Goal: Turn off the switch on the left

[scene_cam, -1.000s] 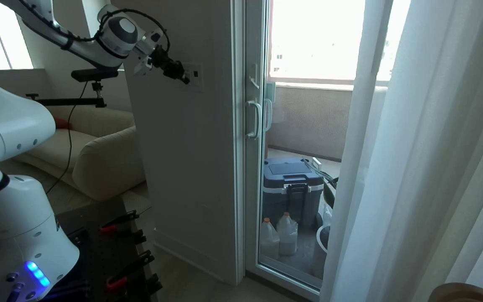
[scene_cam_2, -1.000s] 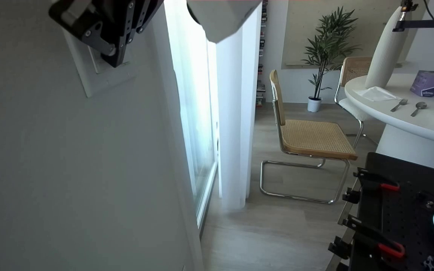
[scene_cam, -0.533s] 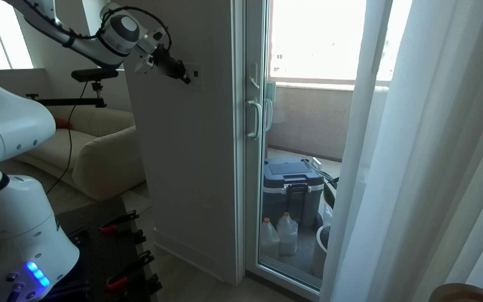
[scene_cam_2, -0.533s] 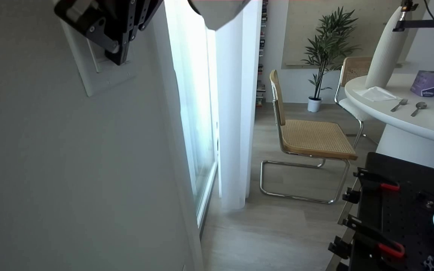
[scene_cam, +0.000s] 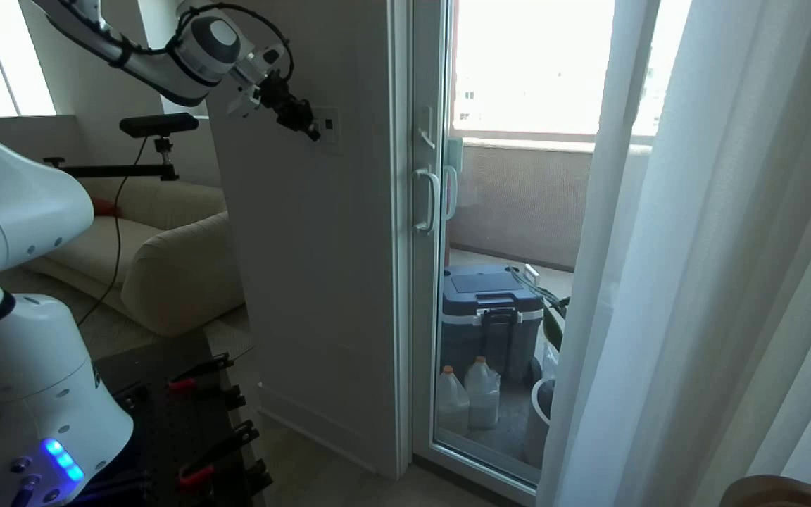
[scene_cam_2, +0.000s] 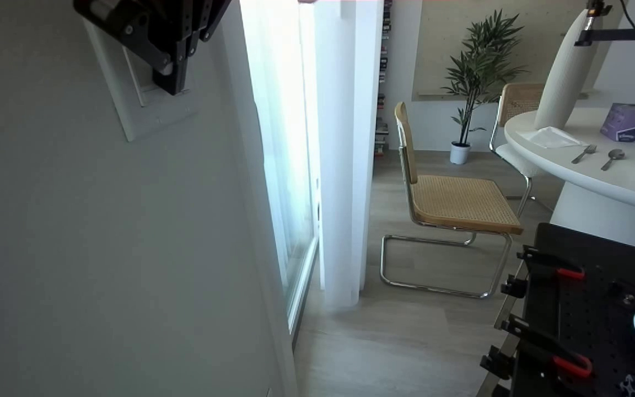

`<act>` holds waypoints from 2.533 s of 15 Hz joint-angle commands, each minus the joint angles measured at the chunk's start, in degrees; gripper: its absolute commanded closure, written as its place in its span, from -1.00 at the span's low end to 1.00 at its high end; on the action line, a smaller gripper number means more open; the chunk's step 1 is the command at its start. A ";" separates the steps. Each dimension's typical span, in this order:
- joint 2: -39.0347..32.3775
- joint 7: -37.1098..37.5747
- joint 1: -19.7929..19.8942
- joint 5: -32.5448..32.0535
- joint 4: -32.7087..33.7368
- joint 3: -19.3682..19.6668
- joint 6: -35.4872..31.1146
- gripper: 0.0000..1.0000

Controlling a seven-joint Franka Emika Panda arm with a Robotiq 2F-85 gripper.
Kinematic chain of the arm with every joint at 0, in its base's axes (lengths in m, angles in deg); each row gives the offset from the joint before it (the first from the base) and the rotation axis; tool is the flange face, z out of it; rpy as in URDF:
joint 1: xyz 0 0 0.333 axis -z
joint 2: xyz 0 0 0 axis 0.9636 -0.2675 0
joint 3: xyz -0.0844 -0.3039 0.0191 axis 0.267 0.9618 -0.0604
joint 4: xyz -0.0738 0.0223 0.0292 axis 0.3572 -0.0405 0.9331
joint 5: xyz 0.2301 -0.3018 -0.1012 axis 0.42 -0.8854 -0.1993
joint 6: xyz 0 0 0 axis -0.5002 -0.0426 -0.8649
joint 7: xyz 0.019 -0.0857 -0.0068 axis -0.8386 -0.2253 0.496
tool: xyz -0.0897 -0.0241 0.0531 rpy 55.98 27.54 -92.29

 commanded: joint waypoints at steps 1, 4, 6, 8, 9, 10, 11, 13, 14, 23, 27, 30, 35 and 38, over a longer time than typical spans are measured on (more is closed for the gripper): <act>-4.79 -2.25 3.92 -0.54 1.26 -2.95 2.64 1.00; -6.08 -2.23 5.09 -0.52 2.45 -4.38 5.13 1.00; -7.16 -2.53 5.89 -0.40 3.38 -5.40 6.86 1.00; -8.10 -2.64 6.87 -0.25 4.16 -6.52 8.28 1.00; -8.56 -2.65 7.35 -0.17 4.59 -7.01 9.19 1.00; -8.85 -2.62 7.89 -0.23 4.92 -7.54 9.70 1.00; -9.17 -2.61 8.37 -0.24 5.26 -8.05 10.41 1.00; -9.80 -2.57 9.28 -0.08 6.00 -9.06 12.20 1.00; -10.01 -2.54 9.78 -0.04 6.43 -9.57 13.24 1.00; -14.02 -6.11 11.79 1.58 10.40 -11.76 31.06 1.00; -16.99 -10.64 11.07 3.44 12.07 -11.51 40.24 1.00; -19.63 -15.27 10.07 5.42 13.17 -11.64 43.68 1.00; -21.30 -19.15 8.63 5.94 13.58 -12.41 40.97 1.00; -20.06 -20.33 -3.28 7.12 12.99 -1.07 36.17 1.00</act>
